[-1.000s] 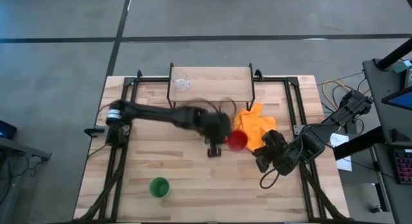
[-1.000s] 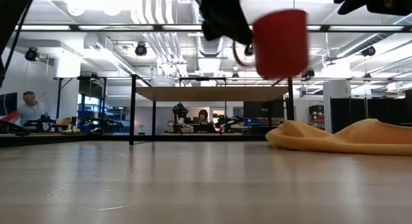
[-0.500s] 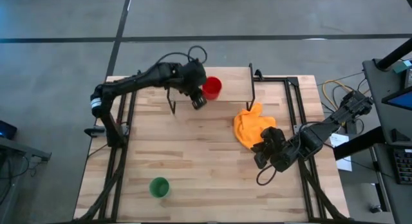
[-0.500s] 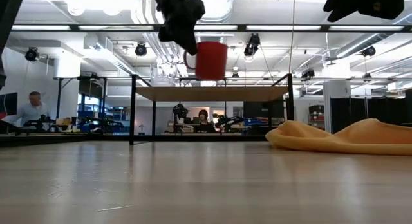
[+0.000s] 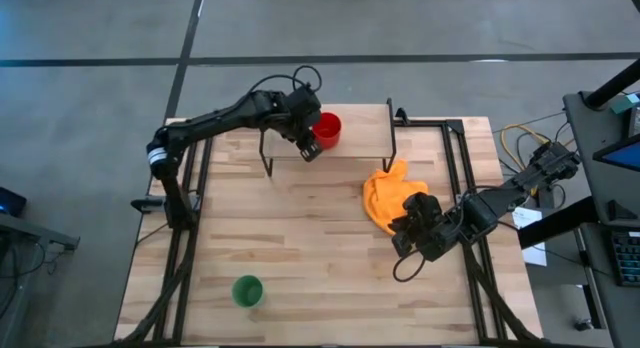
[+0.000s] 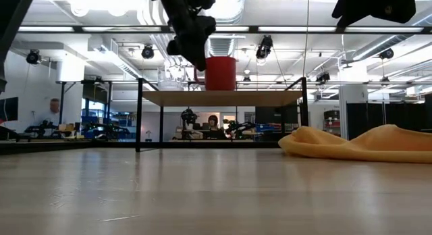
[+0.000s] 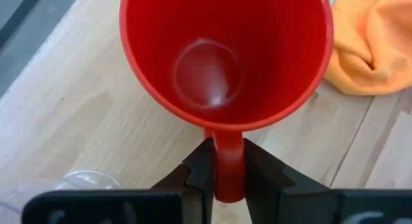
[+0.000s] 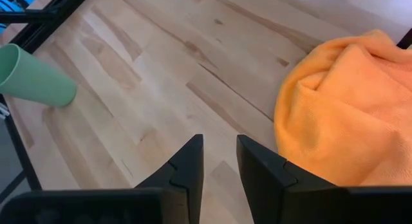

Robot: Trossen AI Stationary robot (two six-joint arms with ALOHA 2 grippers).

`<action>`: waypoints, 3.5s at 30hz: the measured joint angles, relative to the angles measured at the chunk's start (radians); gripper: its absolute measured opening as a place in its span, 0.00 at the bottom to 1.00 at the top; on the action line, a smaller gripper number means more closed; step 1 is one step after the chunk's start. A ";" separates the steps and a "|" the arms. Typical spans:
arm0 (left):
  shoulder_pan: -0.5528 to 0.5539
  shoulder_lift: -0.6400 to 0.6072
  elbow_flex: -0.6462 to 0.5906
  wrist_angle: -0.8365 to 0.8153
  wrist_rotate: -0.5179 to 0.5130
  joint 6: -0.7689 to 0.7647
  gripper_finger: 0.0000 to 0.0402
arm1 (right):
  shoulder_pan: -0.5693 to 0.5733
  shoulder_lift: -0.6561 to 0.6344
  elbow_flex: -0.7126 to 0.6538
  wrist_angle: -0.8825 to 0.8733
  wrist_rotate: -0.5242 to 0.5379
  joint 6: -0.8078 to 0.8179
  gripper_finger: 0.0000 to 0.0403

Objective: Stack small to large cups/mugs on shelf
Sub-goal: Put the red mug on the shelf, then put the green cup on the shelf

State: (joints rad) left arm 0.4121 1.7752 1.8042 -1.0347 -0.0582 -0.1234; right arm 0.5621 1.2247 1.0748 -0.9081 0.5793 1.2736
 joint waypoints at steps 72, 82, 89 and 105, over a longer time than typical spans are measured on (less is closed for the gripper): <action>0.019 0.012 0.261 -0.203 -0.003 0.100 0.37 | 0.000 0.000 0.000 0.026 -0.002 -0.082 0.23; -0.087 -0.078 0.409 -0.529 0.075 -0.085 0.37 | 0.000 0.007 0.001 0.370 -0.003 -0.522 0.23; -0.237 -0.164 0.396 -0.537 0.161 -0.193 0.37 | -0.042 0.041 0.001 0.425 -0.007 -0.630 0.23; -0.695 -0.256 -0.015 -0.538 0.245 -0.878 0.37 | -0.083 0.106 0.001 0.417 -0.006 -0.578 0.23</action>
State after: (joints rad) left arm -0.2830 1.5196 1.7887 -1.5723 0.1865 -1.0018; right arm 0.4790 1.3305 1.0756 -0.4907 0.5729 0.6960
